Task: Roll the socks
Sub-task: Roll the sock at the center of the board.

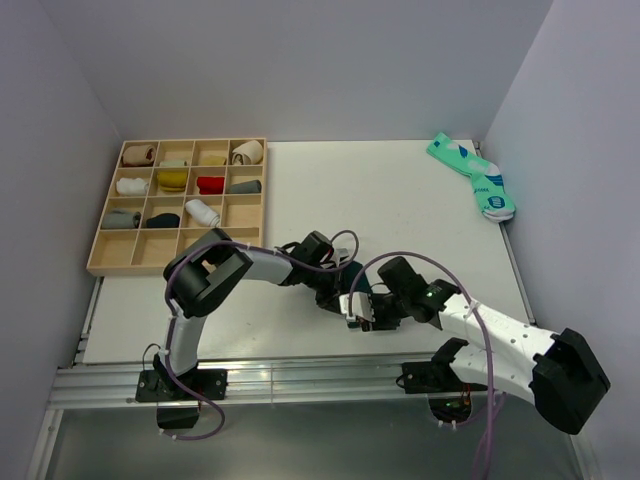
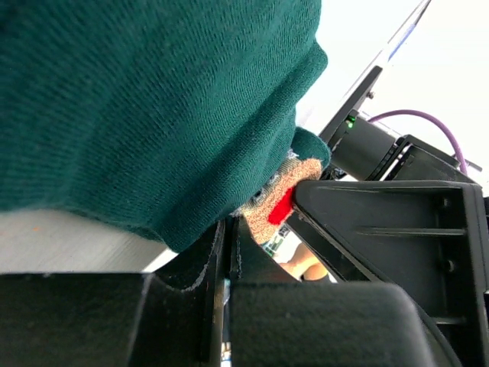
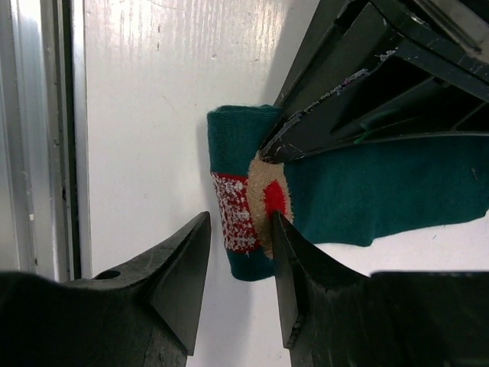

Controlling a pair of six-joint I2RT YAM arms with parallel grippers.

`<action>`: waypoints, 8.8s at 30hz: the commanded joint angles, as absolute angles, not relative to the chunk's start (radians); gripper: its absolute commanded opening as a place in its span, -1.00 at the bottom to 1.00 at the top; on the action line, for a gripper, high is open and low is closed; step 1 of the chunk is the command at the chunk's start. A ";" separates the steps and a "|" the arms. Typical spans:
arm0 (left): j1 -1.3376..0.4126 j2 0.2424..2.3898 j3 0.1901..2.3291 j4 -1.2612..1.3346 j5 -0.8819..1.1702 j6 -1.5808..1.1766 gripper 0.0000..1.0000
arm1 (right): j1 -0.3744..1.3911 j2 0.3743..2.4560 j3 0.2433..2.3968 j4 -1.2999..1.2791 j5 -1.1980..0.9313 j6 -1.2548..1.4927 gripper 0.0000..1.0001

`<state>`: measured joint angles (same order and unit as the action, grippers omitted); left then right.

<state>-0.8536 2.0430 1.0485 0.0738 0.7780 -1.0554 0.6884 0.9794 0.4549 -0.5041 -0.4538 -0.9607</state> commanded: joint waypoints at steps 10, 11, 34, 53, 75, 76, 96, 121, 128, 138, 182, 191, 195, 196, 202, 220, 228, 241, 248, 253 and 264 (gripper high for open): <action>-0.831 2.054 1.054 0.049 0.758 -1.017 -0.87 | 0.703 1.074 0.457 -0.442 -0.433 -0.928 -0.42; -0.830 2.049 1.048 0.058 0.758 -1.028 -0.82 | 0.704 1.081 0.465 -0.462 -0.433 -0.928 -0.47; -0.815 1.729 0.618 0.368 0.512 -1.275 -0.54 | 0.647 1.561 0.868 -0.721 -0.666 -0.854 -0.76; -0.879 1.421 0.431 0.390 0.145 -1.209 -0.44 | 0.543 2.016 1.252 -1.054 -0.750 -0.856 -0.78; -1.003 1.454 0.457 0.683 0.118 -0.555 -0.11 | 0.538 2.137 1.336 -1.077 -0.713 -0.793 -0.76; -1.003 1.468 0.460 0.686 0.123 -0.551 -0.10 | 0.538 2.138 1.339 -1.078 -0.715 -0.796 -0.76; -1.003 1.677 0.503 0.732 0.189 -0.603 -0.57 | 0.538 2.097 1.298 -1.028 -0.690 -0.767 -0.63; -0.997 1.701 0.597 0.310 0.238 -0.943 -0.99 | 0.381 1.599 1.082 -0.772 -0.597 -0.617 0.08; -0.947 1.746 0.678 0.210 0.405 -1.025 -0.99 | 0.362 1.383 0.927 -0.657 -0.534 -0.661 0.11; -0.858 1.839 0.778 0.124 0.618 -1.043 -0.99 | 0.494 1.136 0.707 -0.560 -0.517 -0.810 0.10; -0.781 1.868 0.583 0.570 0.643 -1.321 -0.65 | 0.776 1.232 0.541 -0.423 -0.431 -0.788 -0.55; -0.873 1.802 0.473 0.768 0.447 -1.414 -0.63 | 0.603 1.380 0.675 -0.647 -0.638 -0.906 -0.56; -0.929 1.816 0.454 0.838 0.362 -1.414 -0.67 | 0.586 1.503 0.761 -0.747 -0.667 -0.946 -0.56; -0.940 1.821 0.446 0.839 0.329 -1.411 -0.67 | 0.581 1.550 0.793 -0.764 -0.679 -0.953 -0.56; -0.985 1.799 0.367 0.937 0.201 -1.382 -0.54 | 0.558 1.698 0.887 -0.848 -0.701 -0.966 -0.57; -1.167 1.546 0.324 0.856 -0.261 -0.901 -0.07 | 0.526 1.931 1.092 -1.017 -0.749 -0.983 -0.58; -1.187 1.503 0.336 0.962 -0.203 -0.693 -0.02 | 0.515 2.000 1.143 -1.054 -0.747 -0.971 -0.58; -1.174 1.594 0.429 0.937 -0.014 -0.568 0.02 | 0.509 2.003 1.152 -1.066 -0.755 -0.968 -0.58; -1.132 1.637 0.436 0.934 0.032 -0.560 0.02 | 0.508 2.000 1.161 -1.088 -0.758 -0.971 -0.58; -1.108 1.675 0.446 0.936 0.090 -0.558 0.02 | 0.508 2.002 1.170 -1.091 -0.759 -0.971 -0.58; -1.098 1.718 0.472 0.894 0.127 -0.598 -0.32 | 0.506 1.999 1.174 -1.080 -0.761 -0.954 -0.58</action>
<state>-1.1027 1.7000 0.4404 0.9134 0.0978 -0.5968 0.5121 1.9865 1.1595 -1.1286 -0.8536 -0.9398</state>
